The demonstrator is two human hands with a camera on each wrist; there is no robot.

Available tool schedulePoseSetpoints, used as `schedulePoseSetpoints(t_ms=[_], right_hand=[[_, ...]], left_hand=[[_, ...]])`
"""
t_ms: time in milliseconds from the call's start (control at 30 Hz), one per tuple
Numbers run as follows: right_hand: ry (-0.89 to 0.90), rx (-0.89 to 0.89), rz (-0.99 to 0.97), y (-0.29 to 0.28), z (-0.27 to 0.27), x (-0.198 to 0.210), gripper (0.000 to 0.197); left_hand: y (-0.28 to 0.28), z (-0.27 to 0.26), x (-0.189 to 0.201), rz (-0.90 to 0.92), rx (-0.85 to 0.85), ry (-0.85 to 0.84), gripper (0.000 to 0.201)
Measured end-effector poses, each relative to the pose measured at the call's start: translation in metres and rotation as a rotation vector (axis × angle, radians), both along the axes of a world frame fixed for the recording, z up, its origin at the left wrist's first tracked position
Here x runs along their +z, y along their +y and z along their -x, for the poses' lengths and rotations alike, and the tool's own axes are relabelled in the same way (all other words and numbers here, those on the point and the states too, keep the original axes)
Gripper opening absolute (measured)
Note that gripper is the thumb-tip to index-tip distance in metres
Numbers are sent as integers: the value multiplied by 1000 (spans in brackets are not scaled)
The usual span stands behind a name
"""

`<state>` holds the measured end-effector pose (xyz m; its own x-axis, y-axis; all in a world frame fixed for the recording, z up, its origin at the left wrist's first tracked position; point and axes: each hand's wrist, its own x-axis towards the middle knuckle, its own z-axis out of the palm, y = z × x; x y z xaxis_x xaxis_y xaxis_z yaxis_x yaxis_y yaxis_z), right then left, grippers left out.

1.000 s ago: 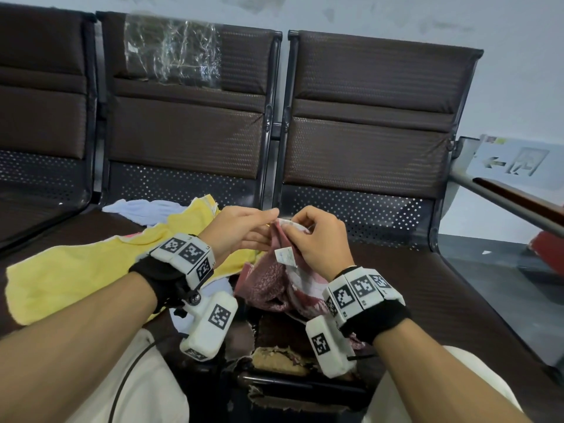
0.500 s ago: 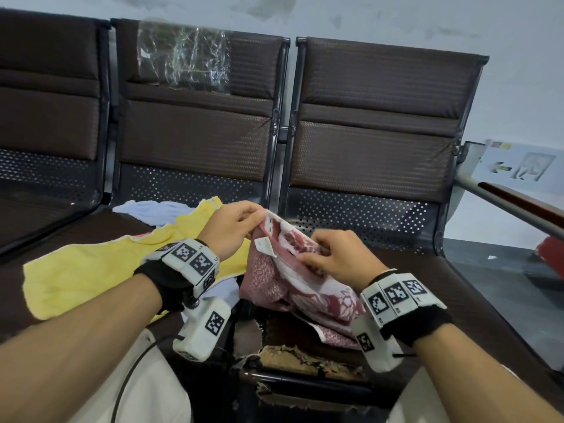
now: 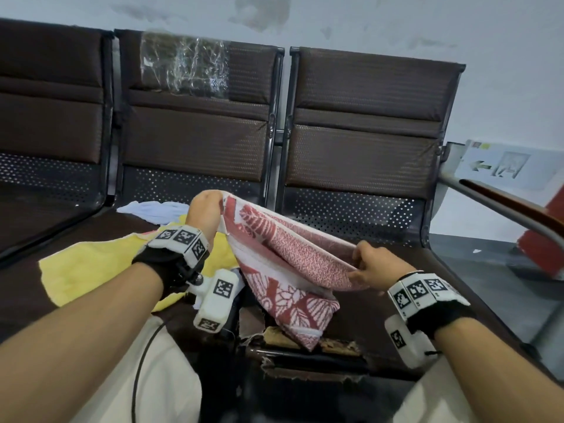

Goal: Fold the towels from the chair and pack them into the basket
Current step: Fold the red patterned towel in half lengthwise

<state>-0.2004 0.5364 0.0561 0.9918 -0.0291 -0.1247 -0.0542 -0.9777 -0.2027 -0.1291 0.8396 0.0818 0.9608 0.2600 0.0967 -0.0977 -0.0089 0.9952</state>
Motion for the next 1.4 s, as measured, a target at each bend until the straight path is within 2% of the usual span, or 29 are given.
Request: schedulePoseSetpoints(t_ms=[67, 100, 200, 233, 367, 433, 533, 633, 733, 933, 1067, 1167, 1267, 1400], right_hand=[[-87, -70, -96, -2, 4, 3, 48], [-110, -98, -112, -4, 6, 5, 47], [-122, -141, -86, -9, 8, 8, 14], [-145, -146, -77, -9, 9, 9, 8], [-469, -132, -59, -7, 7, 17, 8], [-626, -209, -63, -5, 5, 28, 13], [-701, -299, -78, -3, 1, 52, 8], [-717, -326, -290, -5, 2, 78, 10], [-841, -375, -530, -11, 4, 103, 19], [-1133, -380, -673, -22, 11, 147, 7], [-1331, -341, -733, -26, 18, 179, 12], [-1255, -357, -688, -30, 15, 177, 11], [-1158, -383, -663, -36, 4, 155, 7], [-1033, -485, -688, -44, -17, 126, 14]], left_hand=[[0, -1, -2, -45, -10, -14, 24], [-1, -2, -2, -73, -12, -25, 23], [-2, -2, -5, -204, 10, -53, 23], [-3, -1, -6, -245, 24, -69, 22], [-7, 6, -3, -291, 53, -143, 22], [-10, 10, 3, -286, 74, -172, 22], [-13, 12, 20, -283, 114, -224, 23], [-15, 12, 49, -233, 146, -283, 22], [-16, 14, 76, -179, 178, -334, 15], [-17, 18, 108, -209, 202, -430, 19], [-8, 15, 132, -256, 224, -574, 21], [-6, 9, 130, -306, 253, -542, 19], [-6, 0, 113, -374, 223, -463, 18], [-9, -16, 87, -370, 142, -380, 12]])
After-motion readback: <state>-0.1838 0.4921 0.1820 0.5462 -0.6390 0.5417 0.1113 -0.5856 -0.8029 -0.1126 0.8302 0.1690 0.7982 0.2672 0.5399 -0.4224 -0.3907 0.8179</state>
